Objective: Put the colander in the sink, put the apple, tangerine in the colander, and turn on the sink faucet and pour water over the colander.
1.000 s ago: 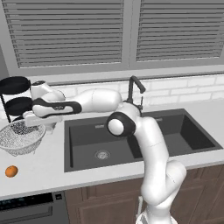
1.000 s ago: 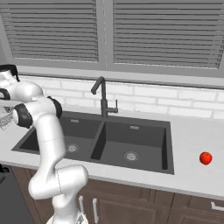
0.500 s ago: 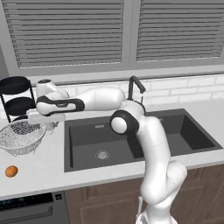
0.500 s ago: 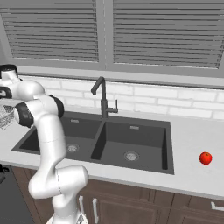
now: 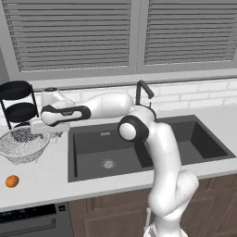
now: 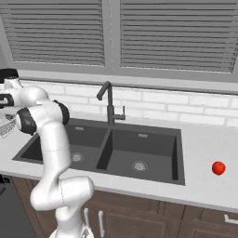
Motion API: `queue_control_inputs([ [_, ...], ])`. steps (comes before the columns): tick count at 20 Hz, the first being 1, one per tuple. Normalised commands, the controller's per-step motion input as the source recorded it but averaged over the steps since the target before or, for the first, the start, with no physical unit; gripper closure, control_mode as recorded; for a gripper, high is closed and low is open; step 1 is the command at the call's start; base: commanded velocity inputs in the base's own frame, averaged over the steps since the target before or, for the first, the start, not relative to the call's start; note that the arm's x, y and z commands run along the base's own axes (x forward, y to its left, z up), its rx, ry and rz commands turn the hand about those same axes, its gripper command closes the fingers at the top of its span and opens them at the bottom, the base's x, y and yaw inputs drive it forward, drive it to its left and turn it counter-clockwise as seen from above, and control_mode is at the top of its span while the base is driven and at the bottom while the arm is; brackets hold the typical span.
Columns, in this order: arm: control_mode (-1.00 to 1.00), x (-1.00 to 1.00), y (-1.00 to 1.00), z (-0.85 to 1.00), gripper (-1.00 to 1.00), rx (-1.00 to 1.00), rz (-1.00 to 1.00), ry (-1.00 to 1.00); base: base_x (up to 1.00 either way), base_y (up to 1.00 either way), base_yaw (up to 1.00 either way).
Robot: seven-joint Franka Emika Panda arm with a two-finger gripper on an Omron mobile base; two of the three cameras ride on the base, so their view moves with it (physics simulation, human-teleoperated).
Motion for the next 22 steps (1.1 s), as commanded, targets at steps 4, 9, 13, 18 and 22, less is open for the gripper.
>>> queue_control_inputs([
  [4,-1.0,0.0,0.0,-0.02,-1.0,0.09,0.0,0.0,0.0,0.0,0.0],
  [9,-1.0,-0.04,-0.04,0.0,-1.0,0.09,0.0,0.0,0.0,0.0,0.0],
  [13,-1.0,-0.11,-0.01,0.0,-1.0,0.08,0.0,0.0,0.0,0.0,0.0],
  [18,-1.0,-0.03,0.0,-0.01,-1.0,0.03,0.0,0.0,0.0,0.0,0.0],
  [22,-1.0,0.0,0.0,-0.03,-1.0,0.0,0.0,0.0,0.0,0.0,0.0],
])
